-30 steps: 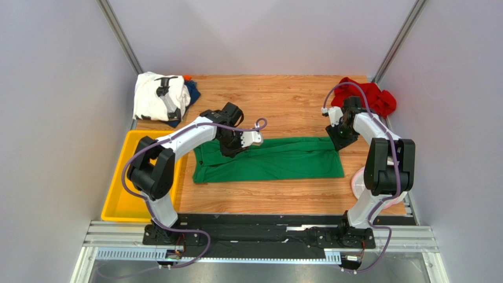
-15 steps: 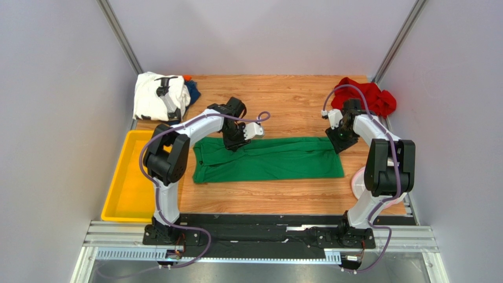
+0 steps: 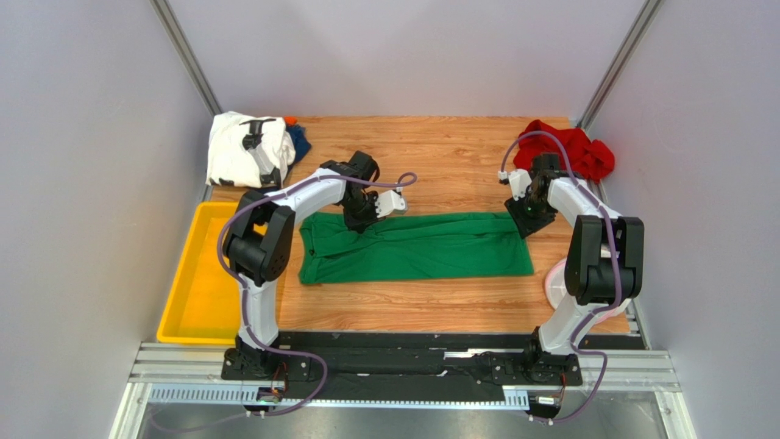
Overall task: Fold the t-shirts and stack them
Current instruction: Fold the other side of the tshirt into a rectangle, then rotate the tshirt 90 degrees
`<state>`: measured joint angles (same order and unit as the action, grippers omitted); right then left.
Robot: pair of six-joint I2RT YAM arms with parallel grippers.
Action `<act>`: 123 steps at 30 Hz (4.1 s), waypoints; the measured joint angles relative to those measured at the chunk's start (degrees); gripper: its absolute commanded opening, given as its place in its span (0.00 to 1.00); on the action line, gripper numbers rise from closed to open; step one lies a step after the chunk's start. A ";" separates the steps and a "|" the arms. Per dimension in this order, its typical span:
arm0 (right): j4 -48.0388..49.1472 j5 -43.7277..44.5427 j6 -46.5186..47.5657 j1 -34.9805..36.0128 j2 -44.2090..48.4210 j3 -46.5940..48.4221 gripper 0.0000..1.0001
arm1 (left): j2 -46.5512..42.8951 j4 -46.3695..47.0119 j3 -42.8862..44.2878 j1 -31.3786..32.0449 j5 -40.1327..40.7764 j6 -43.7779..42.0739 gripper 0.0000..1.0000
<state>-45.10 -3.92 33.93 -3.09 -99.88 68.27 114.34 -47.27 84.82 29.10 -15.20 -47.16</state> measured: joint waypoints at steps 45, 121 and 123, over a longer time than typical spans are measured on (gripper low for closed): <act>-0.04 -0.04 -0.02 0.00 0.02 -0.76 0.39 | -14.38 4.66 -20.52 14.29 6.84 11.82 0.36; 3.93 1.57 2.40 15.63 1.60 -7.04 0.88 | -1.97 11.39 -5.81 0.61 17.68 6.62 0.92; 3.34 1.95 2.60 16.24 2.32 -7.63 0.88 | 1.57 11.02 -0.57 -0.50 18.51 6.12 0.92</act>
<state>-41.76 -1.98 36.53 13.15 -97.56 60.64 115.92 -36.25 84.25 28.60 3.31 -41.04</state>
